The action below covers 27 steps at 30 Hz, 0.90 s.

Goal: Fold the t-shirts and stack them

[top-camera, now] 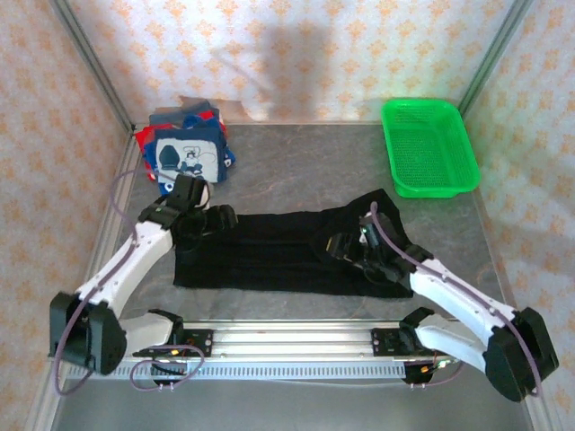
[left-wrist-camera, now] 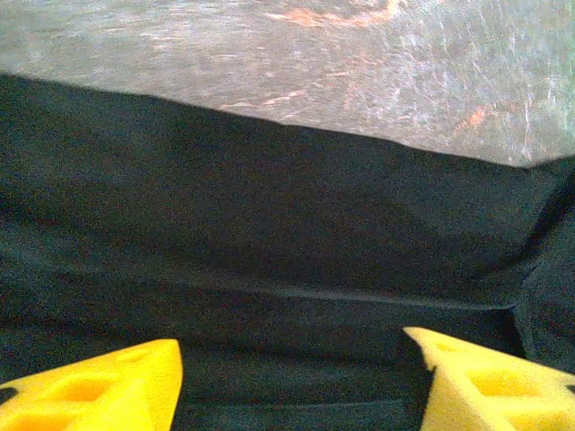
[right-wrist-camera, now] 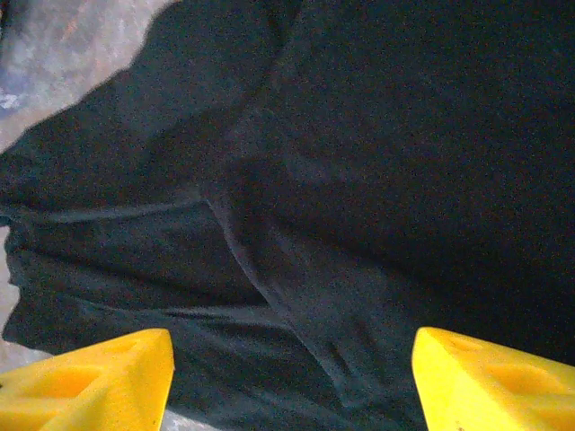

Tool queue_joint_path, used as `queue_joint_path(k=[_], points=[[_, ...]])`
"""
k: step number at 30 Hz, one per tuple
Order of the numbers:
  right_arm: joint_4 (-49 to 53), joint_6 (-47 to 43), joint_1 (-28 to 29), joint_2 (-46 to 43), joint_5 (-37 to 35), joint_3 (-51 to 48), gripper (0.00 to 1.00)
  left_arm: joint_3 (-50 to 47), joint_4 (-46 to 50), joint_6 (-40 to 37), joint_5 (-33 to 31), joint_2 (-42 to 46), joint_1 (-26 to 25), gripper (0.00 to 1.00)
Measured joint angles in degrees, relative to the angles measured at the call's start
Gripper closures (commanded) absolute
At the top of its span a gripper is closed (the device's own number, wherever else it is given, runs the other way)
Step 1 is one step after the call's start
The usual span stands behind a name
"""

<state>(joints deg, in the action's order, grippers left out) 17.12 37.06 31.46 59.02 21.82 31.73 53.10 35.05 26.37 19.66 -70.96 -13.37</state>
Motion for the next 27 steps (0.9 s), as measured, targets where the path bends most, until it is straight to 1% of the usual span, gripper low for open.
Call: queue_joint_path(k=[2,4,6,7,10,16,20,23,27], points=[[-1.9,0.4,0.0,5.7,0.2,3.1,0.38,2.3,-1.4,-0.9,0.7,-4.6,-1.1,0.50],[-4.6,1.6,0.0,13.3,1.5,7.1,0.54,4.2,-3.1,-1.8,1.3,-9.4,-1.7,0.59],[-6.7,3.0,0.0,20.5,3.5,11.6,0.66,5.1,-4.3,-2.3,2.0,-13.2,-1.7,0.64],[-8.1,3.7,0.1,24.1,4.5,14.1,0.69,5.3,-5.1,-2.4,2.3,-15.0,-1.7,0.65],[-11.7,5.9,0.7,31.5,6.0,20.0,0.73,5.0,-6.7,-2.1,2.4,-18.0,-1.7,0.70],[-14.0,7.4,3.2,43.5,7.0,30.3,0.81,1.3,-10.6,-0.7,2.5,-20.3,-1.7,0.73],[-14.5,8.2,3.9,46.9,6.9,30.6,0.82,-2.6,-12.0,0.0,2.4,-20.7,-1.8,0.73],[-14.2,8.2,4.2,47.4,6.9,30.2,0.82,-5.8,-13.3,0.8,2.4,-20.7,-2.1,0.73],[-14.0,7.5,4.9,47.4,6.7,28.5,0.82,-8.7,-15.9,2.2,2.6,-18.5,-2.0,0.73]])
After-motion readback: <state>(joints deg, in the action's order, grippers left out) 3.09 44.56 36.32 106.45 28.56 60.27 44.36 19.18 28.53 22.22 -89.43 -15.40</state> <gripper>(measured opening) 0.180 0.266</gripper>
